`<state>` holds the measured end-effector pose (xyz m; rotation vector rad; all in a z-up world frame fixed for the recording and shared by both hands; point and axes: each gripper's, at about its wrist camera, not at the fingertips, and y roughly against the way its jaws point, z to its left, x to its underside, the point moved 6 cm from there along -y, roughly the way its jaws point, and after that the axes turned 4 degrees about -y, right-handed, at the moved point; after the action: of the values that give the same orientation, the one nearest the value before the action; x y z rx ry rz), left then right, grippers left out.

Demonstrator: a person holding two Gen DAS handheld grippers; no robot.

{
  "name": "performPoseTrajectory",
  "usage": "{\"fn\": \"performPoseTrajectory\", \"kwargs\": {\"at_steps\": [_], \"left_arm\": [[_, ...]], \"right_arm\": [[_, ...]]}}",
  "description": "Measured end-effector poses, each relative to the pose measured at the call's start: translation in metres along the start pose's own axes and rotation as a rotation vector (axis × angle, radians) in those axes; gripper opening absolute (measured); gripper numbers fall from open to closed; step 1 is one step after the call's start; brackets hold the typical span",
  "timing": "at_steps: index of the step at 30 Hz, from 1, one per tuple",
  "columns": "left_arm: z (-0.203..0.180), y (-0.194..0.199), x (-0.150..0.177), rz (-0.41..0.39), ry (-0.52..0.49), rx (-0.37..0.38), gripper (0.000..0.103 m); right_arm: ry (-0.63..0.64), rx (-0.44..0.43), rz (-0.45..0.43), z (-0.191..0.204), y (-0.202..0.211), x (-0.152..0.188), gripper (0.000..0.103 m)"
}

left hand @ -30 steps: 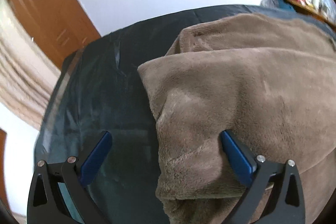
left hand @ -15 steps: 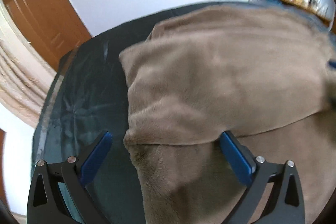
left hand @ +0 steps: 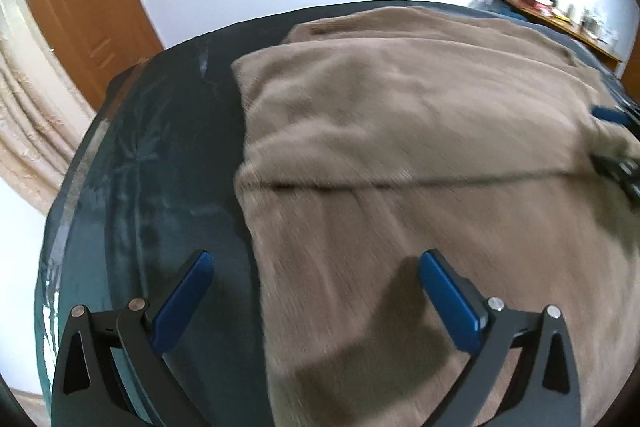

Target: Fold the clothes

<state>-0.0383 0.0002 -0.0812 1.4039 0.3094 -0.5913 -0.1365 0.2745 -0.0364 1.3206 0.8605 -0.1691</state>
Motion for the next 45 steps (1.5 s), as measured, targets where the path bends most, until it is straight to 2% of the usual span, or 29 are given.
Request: {"fn": "performPoseTrajectory", "kwargs": {"at_steps": [4, 7, 10, 12, 15, 17, 19, 21, 23, 31, 34, 37, 40, 42, 45], "left_arm": [[-0.022, 0.009, 0.023, -0.012, -0.036, 0.054, 0.103], [-0.037, 0.022, 0.037, -0.022, -0.074, 0.089, 0.103], [-0.046, 0.033, 0.049, -0.042, -0.114, 0.103, 0.103], [-0.049, 0.041, 0.056, -0.053, -0.132, 0.107, 0.103], [-0.053, 0.049, 0.065, -0.064, -0.15, 0.134, 0.103], [-0.057, 0.053, 0.072, -0.068, -0.166, 0.146, 0.103], [-0.062, 0.056, 0.079, -0.07, -0.184, 0.147, 0.103], [-0.067, 0.054, 0.084, -0.07, -0.205, 0.137, 0.103], [-0.07, 0.055, 0.088, -0.071, -0.211, 0.119, 0.103], [-0.072, 0.089, 0.113, -0.1, -0.224, 0.084, 0.103], [-0.076, 0.115, 0.13, -0.144, -0.255, 0.091, 0.103], [-0.088, 0.124, 0.149, -0.141, -0.296, 0.117, 0.103], [-0.097, 0.116, 0.162, -0.112, -0.336, 0.088, 0.103], [-0.096, 0.11, 0.167, -0.109, -0.312, 0.095, 0.103], [-0.086, 0.106, 0.17, -0.099, -0.244, 0.131, 0.103]], "right_arm": [[0.005, 0.003, -0.002, 0.002, 0.0, -0.001, 0.102], [-0.022, 0.046, 0.018, 0.001, 0.007, 0.002, 0.102], [-0.102, 0.063, 0.041, 0.005, 0.031, 0.012, 0.102], [-0.092, 0.022, 0.034, 0.017, 0.053, 0.024, 0.102], [-0.012, -0.062, 0.07, 0.044, 0.085, 0.059, 0.102], [0.018, -0.144, 0.118, 0.064, 0.104, 0.091, 0.102], [0.026, -0.176, 0.16, 0.077, 0.117, 0.125, 0.102], [0.035, -0.133, 0.189, 0.083, 0.123, 0.154, 0.102], [0.051, -0.071, 0.181, 0.084, 0.128, 0.173, 0.102], [-0.043, 0.011, 0.101, 0.081, 0.149, 0.189, 0.102], [-0.085, 0.011, 0.007, 0.08, 0.173, 0.195, 0.102], [-0.11, 0.007, -0.065, 0.083, 0.194, 0.209, 0.102], [-0.066, 0.088, -0.057, 0.087, 0.197, 0.228, 0.102], [-0.037, 0.122, -0.025, 0.091, 0.19, 0.241, 0.102], [-0.066, 0.122, -0.056, 0.087, 0.191, 0.247, 0.102]]}}
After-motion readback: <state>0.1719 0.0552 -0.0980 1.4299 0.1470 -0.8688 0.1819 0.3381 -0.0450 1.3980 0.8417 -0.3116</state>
